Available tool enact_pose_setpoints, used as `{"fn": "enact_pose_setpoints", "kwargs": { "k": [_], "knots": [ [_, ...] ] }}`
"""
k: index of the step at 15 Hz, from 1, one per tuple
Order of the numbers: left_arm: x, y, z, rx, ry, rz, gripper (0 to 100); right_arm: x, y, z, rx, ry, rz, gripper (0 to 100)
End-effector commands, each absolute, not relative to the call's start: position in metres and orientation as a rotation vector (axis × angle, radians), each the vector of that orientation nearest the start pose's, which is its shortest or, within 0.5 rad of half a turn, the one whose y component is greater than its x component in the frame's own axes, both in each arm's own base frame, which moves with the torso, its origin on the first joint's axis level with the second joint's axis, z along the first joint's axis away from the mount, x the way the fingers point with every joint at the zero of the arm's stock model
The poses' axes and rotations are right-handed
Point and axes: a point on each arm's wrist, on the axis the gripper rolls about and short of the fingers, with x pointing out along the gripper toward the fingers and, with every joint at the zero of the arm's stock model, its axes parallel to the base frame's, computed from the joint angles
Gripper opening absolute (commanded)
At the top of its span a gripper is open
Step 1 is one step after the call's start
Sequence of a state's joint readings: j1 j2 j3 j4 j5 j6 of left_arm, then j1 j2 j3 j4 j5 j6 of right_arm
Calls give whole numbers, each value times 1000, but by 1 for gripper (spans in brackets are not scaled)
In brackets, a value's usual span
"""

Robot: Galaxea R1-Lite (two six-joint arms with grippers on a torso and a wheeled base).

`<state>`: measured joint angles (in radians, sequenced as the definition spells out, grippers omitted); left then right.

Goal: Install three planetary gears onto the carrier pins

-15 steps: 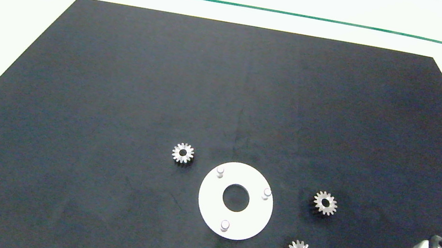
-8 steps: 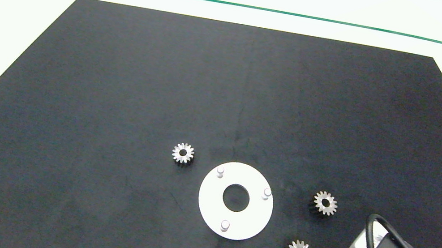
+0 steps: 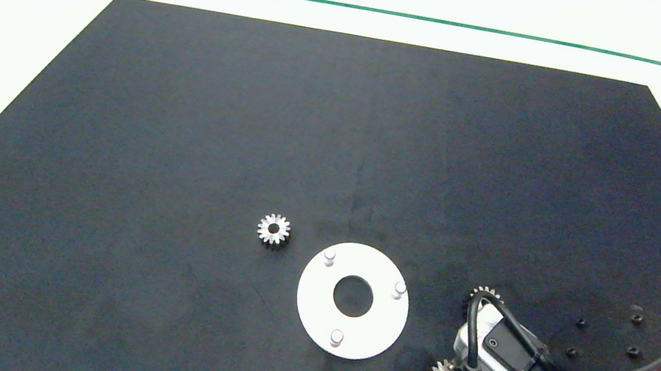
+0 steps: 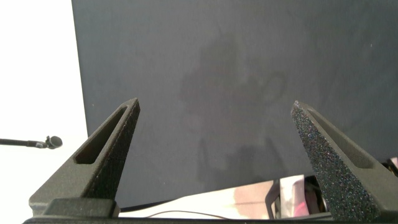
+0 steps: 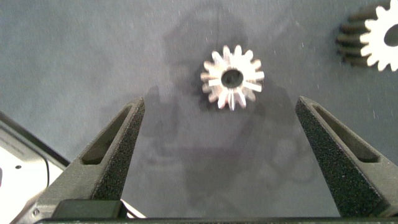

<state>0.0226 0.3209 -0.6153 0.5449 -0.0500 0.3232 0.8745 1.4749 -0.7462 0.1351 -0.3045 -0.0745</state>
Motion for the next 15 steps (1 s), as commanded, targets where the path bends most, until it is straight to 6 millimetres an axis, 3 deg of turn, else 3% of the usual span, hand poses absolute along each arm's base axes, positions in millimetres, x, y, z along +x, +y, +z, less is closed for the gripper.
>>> {"fn": "enact_pose_setpoints", "kwargs": {
  "k": [1,7,15],
  "knots": [
    [-40,-2,192,314,247,-70,100,150,169,151,-577,743,560,100],
    [-40,-2,194,313,240,-70,100,162,180,140,-567,741,552,100],
    [-41,-2,195,310,233,-70,100,166,177,144,-544,740,535,84]
  ]
}}
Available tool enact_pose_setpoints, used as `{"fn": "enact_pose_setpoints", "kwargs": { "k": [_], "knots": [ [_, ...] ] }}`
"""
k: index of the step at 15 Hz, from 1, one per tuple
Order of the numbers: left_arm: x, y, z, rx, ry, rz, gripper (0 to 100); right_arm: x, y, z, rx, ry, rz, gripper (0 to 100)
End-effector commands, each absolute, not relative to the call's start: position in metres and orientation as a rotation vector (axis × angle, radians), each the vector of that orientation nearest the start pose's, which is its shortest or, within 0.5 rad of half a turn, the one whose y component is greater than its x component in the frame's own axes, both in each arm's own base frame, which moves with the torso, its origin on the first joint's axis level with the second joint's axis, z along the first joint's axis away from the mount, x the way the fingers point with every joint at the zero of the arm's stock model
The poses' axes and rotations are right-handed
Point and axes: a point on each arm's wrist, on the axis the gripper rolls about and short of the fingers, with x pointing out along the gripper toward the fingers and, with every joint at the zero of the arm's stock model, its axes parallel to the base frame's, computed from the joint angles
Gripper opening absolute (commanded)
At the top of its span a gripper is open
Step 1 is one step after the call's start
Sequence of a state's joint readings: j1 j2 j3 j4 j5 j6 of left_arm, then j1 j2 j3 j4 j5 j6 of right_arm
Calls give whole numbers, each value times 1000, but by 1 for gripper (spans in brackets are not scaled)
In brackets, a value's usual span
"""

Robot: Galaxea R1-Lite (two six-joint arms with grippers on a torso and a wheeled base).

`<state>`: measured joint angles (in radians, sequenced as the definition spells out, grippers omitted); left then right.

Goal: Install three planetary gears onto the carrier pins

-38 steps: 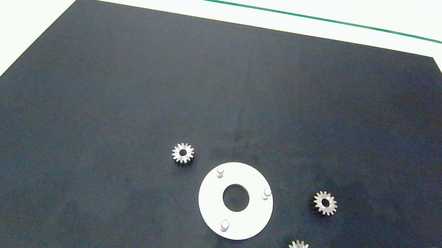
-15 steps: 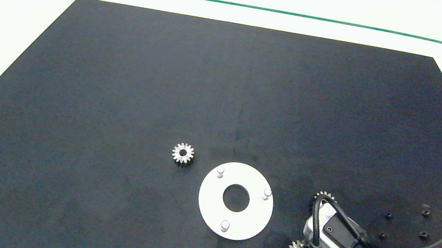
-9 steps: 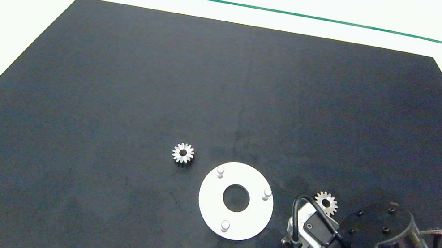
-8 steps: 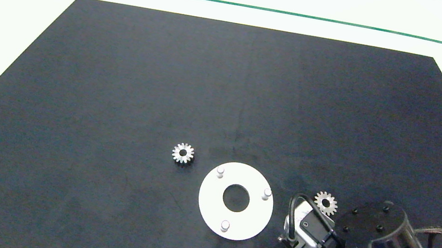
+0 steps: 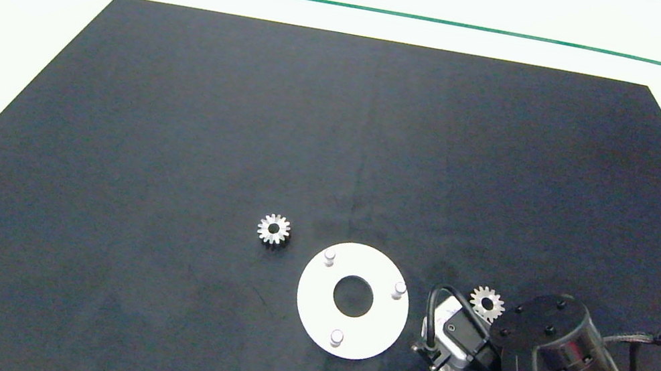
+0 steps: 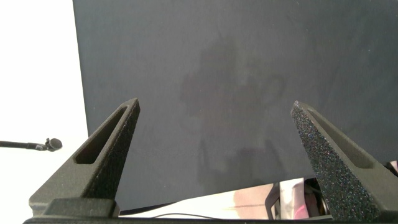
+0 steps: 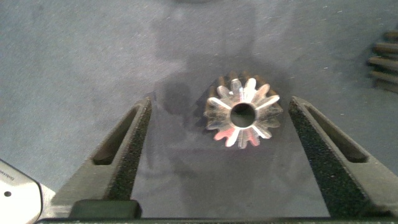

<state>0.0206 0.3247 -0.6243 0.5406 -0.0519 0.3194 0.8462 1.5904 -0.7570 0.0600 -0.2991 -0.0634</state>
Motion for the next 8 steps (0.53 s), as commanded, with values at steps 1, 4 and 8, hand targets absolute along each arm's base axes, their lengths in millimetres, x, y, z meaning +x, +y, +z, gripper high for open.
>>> {"fn": "enact_pose_setpoints", "kwargs": {
  "k": [1,4,8],
  "knots": [
    [-41,-2,195,310,232,-70,100,167,177,145,-543,738,535,83],
    [-41,-2,195,310,232,-70,100,168,177,145,-539,738,528,77],
    [-40,-2,195,311,233,-72,100,171,174,144,-528,748,527,68]
  ]
}}
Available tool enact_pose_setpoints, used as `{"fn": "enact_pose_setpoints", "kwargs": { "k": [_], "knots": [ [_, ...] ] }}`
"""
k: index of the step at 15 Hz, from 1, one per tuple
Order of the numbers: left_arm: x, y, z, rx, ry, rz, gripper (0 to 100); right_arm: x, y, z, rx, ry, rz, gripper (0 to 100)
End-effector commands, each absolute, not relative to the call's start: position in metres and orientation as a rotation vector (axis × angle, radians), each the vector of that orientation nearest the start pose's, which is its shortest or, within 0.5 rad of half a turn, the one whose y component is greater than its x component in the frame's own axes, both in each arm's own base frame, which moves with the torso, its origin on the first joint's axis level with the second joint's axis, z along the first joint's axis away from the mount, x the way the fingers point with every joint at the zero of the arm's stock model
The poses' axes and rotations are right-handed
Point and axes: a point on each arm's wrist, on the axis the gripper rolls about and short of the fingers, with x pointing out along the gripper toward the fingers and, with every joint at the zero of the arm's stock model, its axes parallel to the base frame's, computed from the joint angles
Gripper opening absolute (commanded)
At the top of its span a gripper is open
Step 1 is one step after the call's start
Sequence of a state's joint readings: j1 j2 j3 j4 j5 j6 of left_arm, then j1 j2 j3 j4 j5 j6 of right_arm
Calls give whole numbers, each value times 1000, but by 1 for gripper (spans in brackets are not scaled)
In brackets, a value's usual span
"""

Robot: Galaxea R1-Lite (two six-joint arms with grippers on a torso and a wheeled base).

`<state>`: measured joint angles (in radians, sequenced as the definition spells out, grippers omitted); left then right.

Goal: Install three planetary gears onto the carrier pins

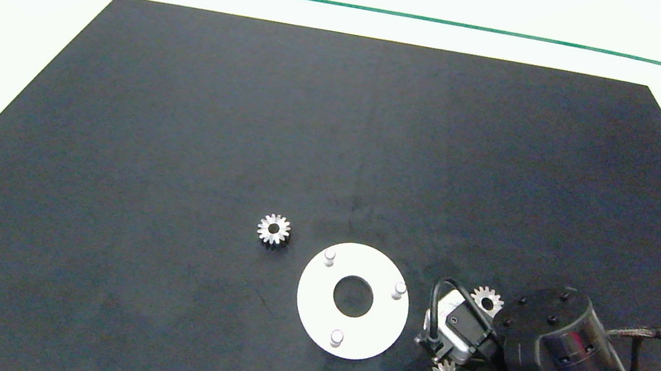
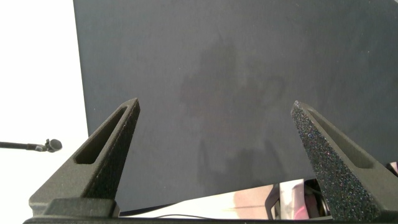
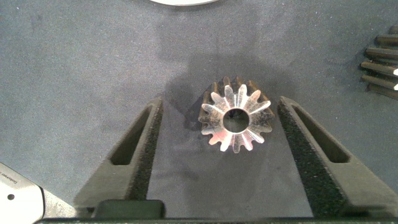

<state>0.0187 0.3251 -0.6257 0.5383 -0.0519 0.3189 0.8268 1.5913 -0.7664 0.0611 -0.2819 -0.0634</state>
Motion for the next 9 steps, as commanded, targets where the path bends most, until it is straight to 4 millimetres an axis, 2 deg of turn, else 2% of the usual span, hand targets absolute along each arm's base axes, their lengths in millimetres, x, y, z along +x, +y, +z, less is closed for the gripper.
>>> {"fn": "enact_pose_setpoints", "kwargs": {
  "k": [1,9],
  "knots": [
    [-40,-2,195,310,234,-74,100,172,174,144,-525,750,528,66],
    [-38,-2,197,310,234,-74,100,173,172,145,-520,751,528,50]
  ]
}}
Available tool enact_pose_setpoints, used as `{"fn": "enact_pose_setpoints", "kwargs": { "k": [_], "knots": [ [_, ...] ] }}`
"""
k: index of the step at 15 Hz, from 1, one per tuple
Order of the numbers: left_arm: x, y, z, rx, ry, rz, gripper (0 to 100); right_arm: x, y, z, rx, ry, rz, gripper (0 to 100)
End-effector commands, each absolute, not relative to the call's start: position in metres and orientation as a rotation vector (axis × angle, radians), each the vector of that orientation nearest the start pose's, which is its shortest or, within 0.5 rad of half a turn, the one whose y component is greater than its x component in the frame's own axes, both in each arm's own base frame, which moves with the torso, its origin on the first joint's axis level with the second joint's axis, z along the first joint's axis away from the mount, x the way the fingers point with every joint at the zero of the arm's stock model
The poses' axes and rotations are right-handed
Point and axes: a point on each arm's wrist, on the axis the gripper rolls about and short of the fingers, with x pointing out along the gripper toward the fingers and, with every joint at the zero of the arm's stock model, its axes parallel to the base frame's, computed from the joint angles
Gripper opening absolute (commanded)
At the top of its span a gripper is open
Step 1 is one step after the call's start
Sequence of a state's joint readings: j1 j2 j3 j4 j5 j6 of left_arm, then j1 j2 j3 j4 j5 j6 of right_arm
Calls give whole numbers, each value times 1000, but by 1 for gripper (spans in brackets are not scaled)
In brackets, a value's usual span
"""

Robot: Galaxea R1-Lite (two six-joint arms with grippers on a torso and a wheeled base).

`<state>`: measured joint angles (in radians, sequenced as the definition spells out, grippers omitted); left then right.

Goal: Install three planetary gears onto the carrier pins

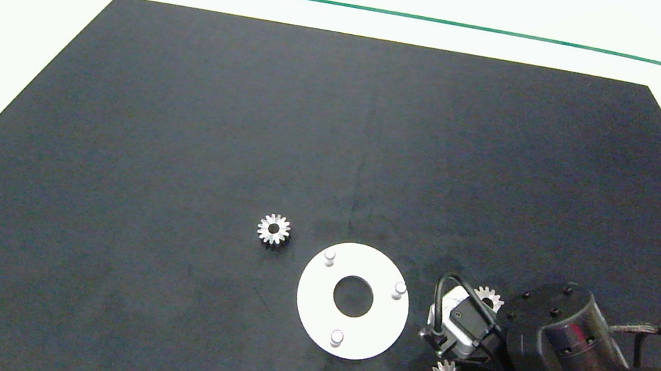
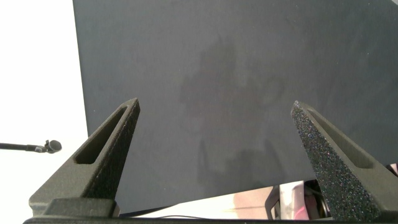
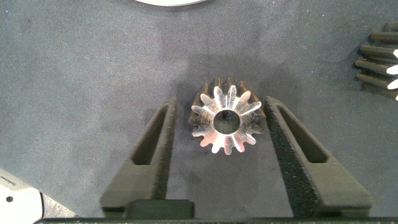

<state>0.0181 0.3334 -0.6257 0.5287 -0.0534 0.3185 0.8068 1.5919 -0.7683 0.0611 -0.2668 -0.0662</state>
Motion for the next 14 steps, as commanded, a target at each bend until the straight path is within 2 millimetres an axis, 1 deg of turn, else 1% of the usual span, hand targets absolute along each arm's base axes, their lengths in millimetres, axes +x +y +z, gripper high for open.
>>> {"fn": "enact_pose_setpoints", "kwargs": {
  "k": [1,14],
  "knots": [
    [-38,-2,197,310,231,-73,100,173,172,145,-520,751,528,48],
    [-36,-2,200,308,225,-75,100,174,171,144,-524,760,527,23]
  ]
}}
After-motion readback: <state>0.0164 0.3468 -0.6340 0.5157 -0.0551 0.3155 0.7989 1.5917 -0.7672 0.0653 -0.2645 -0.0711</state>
